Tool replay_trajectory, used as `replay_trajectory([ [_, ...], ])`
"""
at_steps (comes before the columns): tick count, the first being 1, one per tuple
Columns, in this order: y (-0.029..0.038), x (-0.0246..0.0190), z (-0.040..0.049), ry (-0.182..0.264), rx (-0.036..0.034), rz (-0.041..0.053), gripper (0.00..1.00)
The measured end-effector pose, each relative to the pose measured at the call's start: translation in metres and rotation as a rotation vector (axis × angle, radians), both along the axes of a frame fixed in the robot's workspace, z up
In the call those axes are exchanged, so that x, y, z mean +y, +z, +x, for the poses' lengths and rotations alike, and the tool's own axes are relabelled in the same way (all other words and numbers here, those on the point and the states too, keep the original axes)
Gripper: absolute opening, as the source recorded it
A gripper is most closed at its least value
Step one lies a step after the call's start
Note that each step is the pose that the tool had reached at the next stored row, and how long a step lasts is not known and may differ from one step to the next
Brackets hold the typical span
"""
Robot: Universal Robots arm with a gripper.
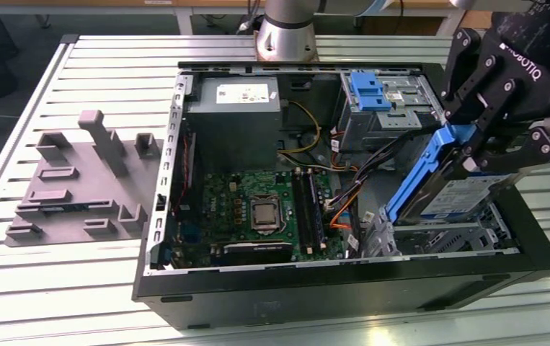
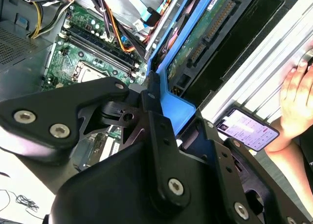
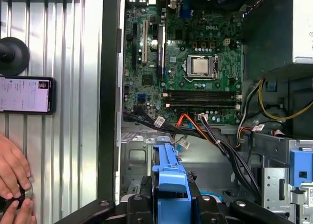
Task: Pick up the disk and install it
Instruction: 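Insert the disk into the insertion slot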
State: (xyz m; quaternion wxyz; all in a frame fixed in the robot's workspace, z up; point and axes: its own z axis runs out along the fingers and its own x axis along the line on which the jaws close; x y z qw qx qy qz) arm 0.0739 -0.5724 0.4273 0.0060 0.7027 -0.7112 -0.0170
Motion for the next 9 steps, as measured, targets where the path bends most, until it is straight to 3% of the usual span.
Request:
replay_trajectory([
  [9, -0.0003, 0.0, 0.0, 0.0, 0.0, -0.0001, 0.36],
])
